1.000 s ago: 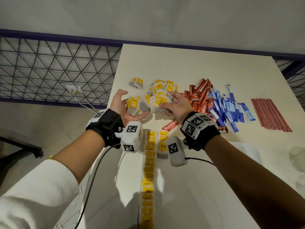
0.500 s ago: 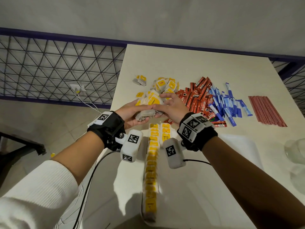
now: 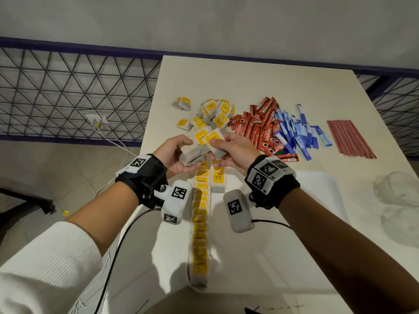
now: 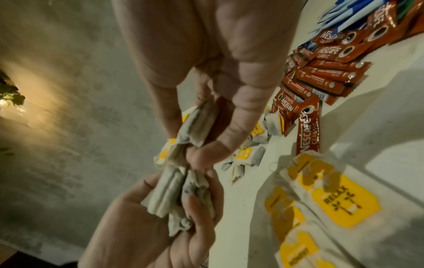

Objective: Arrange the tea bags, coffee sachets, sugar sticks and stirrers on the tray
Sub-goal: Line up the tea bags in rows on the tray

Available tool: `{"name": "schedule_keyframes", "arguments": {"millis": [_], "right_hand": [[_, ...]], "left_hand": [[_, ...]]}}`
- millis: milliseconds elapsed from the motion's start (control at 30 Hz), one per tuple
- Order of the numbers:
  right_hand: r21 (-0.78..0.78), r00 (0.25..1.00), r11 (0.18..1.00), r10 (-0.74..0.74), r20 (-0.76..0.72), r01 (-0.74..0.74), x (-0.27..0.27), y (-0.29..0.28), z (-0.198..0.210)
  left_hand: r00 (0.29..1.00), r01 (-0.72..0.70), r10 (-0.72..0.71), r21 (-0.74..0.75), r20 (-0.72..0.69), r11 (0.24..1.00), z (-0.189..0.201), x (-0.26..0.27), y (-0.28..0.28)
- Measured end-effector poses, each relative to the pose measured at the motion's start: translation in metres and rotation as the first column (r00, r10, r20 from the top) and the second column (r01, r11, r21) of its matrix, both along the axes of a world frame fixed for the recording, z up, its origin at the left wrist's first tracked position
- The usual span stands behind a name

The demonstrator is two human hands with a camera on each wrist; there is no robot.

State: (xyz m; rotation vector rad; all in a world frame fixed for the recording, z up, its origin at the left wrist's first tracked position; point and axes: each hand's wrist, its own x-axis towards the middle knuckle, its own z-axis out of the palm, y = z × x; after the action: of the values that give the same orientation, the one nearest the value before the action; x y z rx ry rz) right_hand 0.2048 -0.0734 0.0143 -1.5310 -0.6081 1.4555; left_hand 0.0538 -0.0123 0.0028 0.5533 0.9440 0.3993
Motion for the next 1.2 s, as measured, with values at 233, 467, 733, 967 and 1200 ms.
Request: {"name": "schedule_keyframes", "arguments": {"millis": [233,467,733,967,1200], "right_hand": [[-0.08,0.996,0.996,0.051,0.072,-0.046,-0.001,-0.013,-0.009],[-0.075,0.965,0.991,0.128,0.229,-0.114,0.009,-0.028,-0.022],[-0.046,0.958,0.988,0.152,0.244,-0.145,0.018,-0.04,-0.024],[-0.046,0.954,0.988,0.155,0.257,-0.148,0.018,-0.05,-0.022],[-0.063,0.962,0.989,0.143,0.232,-0.131,0.014,-0.057,-0.02]], "left_hand": [[0.985,0.142,-0.124,0.154,-0.118,0.978,-0.002,0.01,-0.016],[0.947,0.207,-0.134,0.233,-0.293,0.95,-0.009,0.007,-0.025],[0.914,0.304,-0.204,0.26,-0.352,0.916,-0.005,-0.004,-0.026],[0.9,0.344,-0.225,0.289,-0.375,0.893,-0.006,-0.021,-0.015],[0.869,0.469,-0.372,0.307,-0.327,0.828,-0.006,-0.017,-0.019]]}}
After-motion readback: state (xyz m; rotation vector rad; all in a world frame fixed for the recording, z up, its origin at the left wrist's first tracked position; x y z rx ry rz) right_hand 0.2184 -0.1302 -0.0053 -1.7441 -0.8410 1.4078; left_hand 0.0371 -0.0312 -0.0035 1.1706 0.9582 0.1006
